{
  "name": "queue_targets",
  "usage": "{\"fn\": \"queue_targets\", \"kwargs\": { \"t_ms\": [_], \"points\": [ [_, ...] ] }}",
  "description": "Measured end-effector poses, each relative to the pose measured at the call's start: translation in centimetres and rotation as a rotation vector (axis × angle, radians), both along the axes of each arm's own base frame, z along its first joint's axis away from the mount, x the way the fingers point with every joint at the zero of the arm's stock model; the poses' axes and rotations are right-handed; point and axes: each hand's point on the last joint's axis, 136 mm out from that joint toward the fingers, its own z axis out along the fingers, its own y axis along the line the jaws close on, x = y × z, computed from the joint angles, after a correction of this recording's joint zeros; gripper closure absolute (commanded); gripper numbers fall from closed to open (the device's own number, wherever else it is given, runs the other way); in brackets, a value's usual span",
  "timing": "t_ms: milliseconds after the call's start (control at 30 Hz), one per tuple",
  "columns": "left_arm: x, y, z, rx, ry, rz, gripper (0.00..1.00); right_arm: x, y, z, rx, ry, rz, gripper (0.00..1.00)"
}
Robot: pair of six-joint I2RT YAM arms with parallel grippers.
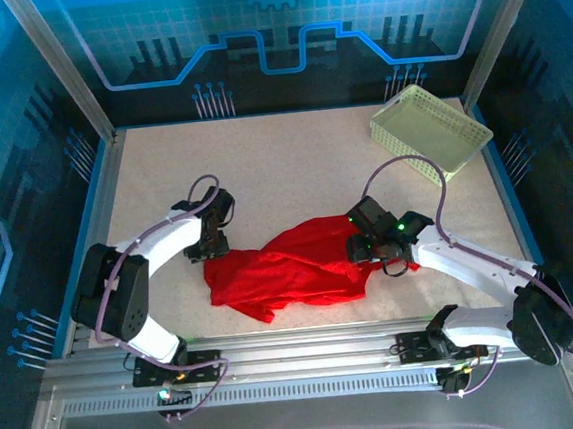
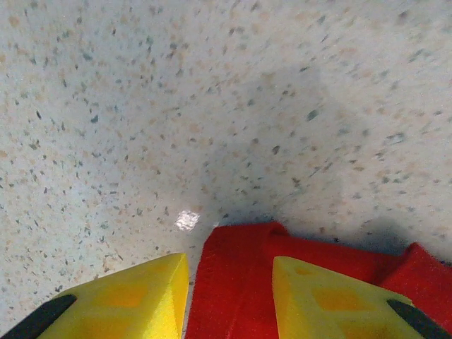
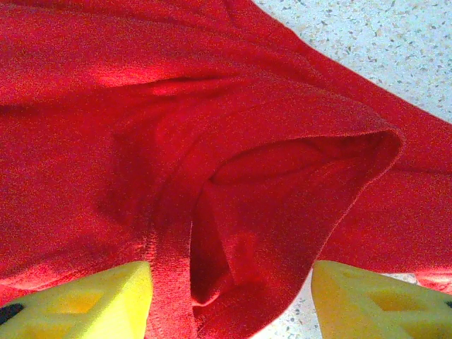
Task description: Fold the inside-out t-shirt
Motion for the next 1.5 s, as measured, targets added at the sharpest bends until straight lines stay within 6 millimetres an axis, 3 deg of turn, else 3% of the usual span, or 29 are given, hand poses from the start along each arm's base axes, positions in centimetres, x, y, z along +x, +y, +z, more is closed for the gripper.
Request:
{"fn": "queue_targets", "kwargs": {
  "t_ms": [500,1500],
  "points": [
    [-0.5,0.1,-1.8,0.039,0.082,-0.009,0.61,-0.2,-0.1,-0.1,-0.001,0.000,0.000,0.37],
    [0.3,1.0,-1.6,0.057,0.070,0.021,0.86,-0.4,-0.6,-0.4,-0.007,0.004,-0.007,0.37]
  ]
}}
